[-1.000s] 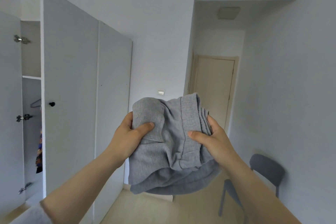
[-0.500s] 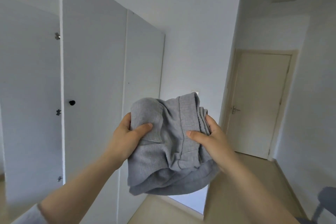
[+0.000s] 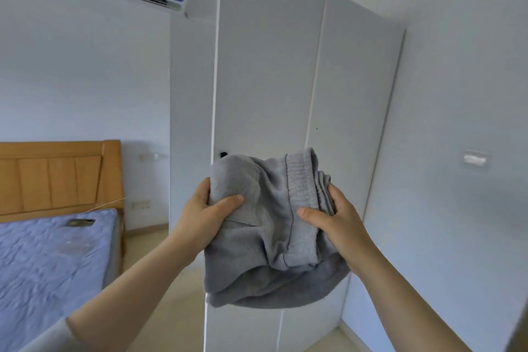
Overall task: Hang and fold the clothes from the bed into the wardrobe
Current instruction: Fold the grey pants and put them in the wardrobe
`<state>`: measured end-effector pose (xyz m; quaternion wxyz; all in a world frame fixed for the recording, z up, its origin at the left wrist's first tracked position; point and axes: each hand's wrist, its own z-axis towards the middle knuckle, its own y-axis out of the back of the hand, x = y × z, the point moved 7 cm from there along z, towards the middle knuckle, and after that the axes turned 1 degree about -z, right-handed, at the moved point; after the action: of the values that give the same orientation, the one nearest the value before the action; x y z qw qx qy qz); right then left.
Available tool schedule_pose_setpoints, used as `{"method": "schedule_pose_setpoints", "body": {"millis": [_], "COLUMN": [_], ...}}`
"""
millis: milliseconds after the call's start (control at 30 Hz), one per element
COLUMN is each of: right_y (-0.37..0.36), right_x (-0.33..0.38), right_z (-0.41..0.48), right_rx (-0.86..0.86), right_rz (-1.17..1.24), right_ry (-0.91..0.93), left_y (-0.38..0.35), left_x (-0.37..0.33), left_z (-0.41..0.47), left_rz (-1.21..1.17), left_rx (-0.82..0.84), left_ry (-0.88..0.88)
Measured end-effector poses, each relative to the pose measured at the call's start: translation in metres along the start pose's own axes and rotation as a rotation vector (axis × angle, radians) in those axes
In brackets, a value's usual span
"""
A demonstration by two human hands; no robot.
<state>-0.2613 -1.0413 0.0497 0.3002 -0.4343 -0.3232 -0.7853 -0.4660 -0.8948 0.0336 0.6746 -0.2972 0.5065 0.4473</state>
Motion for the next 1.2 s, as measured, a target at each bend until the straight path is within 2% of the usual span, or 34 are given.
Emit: {"method": "schedule_pose_setpoints", "body": {"millis": [333, 600, 833, 1200], "right_y": [-0.166, -0.284, -0.352, -0.423], "right_x": [-0.009, -0.001, -0.016, -0.049], "right_z": [0.115, 0.201, 0.269, 0.407], "right_rx": [0.210, 0.316, 0.369, 0.384], "right_rz": [0.105, 0.142, 0.158, 0.260], "right_ry": [0.081, 0.146, 0.177, 0.175], "left_y": [0.140, 0.238, 0.283, 0.316], "left_x": [0.031, 0.046, 0.075, 0.097], "left_z": [0.076, 0.146, 0.210, 0.346], "left_rz": [0.082, 0.086, 0.094, 0.202], "left_rx": [-0.251, -0.369, -0.434, -0.496], "left_ry": [-0.013, -0.012, 0.007, -0.024]}}
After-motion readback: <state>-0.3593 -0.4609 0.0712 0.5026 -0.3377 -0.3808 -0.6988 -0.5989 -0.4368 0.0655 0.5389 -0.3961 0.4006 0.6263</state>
